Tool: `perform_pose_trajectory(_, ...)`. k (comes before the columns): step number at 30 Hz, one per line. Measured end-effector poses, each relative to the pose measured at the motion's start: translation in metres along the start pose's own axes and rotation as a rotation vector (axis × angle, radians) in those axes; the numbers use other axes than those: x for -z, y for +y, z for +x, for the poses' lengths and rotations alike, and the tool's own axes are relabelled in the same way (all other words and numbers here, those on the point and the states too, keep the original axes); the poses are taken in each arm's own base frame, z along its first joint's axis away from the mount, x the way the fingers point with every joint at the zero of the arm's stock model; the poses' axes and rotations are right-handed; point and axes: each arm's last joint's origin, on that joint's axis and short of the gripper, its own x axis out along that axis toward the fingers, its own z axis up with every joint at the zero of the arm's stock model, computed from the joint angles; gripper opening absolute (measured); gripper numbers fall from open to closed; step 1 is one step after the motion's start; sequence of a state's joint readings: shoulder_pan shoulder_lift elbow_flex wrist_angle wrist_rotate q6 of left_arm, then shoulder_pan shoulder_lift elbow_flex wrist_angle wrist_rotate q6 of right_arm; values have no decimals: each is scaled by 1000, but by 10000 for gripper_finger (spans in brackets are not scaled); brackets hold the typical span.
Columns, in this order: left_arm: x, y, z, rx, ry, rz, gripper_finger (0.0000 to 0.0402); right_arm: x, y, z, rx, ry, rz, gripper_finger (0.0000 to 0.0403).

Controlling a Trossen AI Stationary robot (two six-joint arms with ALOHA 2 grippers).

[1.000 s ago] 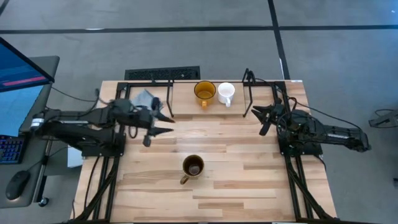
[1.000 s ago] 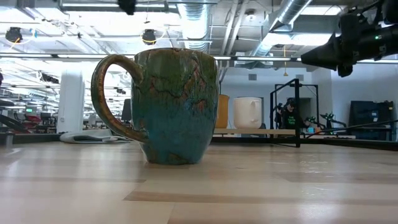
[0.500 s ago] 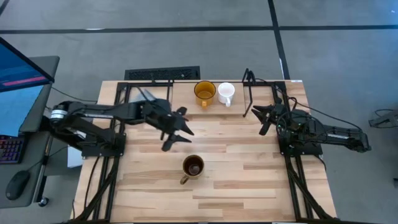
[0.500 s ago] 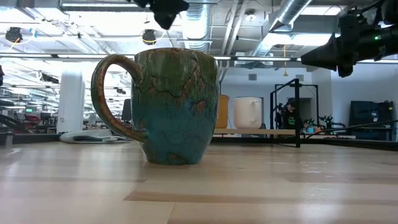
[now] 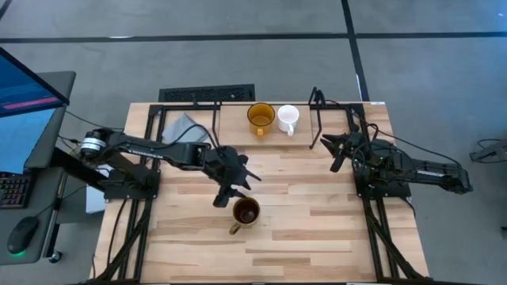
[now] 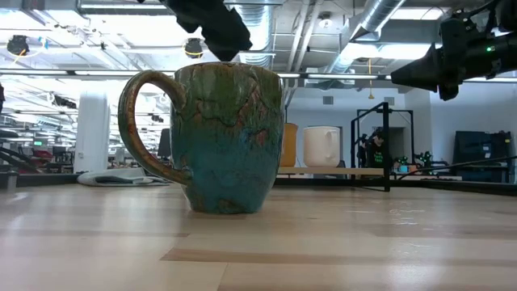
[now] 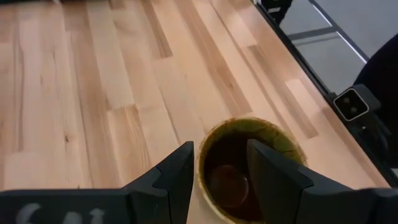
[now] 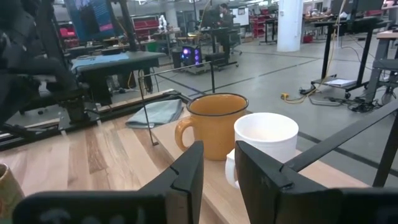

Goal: Stack small to large cups/mugs on shelf
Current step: Put the brown mug on the shelf

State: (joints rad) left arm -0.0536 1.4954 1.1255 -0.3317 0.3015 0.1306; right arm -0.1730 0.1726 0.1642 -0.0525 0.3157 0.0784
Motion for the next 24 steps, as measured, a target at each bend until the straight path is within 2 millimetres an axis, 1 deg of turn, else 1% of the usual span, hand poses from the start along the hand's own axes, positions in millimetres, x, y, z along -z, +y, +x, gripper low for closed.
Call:
perform_pose_trajectory(3,2,1,4,1,16,-7,139,0,0,0,0,0,0,113)
perform_pose_trajectory(10,3,2,4,-48,31,17,139,0,0,0,0,0,0,113)
perform_pose_trajectory(12,6,2,4,-45,61,35,139,0,0,0,0,0,0,113)
perform_pose_trajectory(16,13,3,14,-33,110,46,139,0,0,0,0,0,0,113)
perform_pose_trajectory(18,13,4,20,-30,107,52,139,0,0,0,-1,2,-1,113)
perform_pose_trajectory(21,18,5,31,-17,139,45,139,0,0,0,0,6,-2,113)
perform_pose_trajectory(24,20,5,37,-11,147,68,139,1,0,1,-2,11,-1,113)
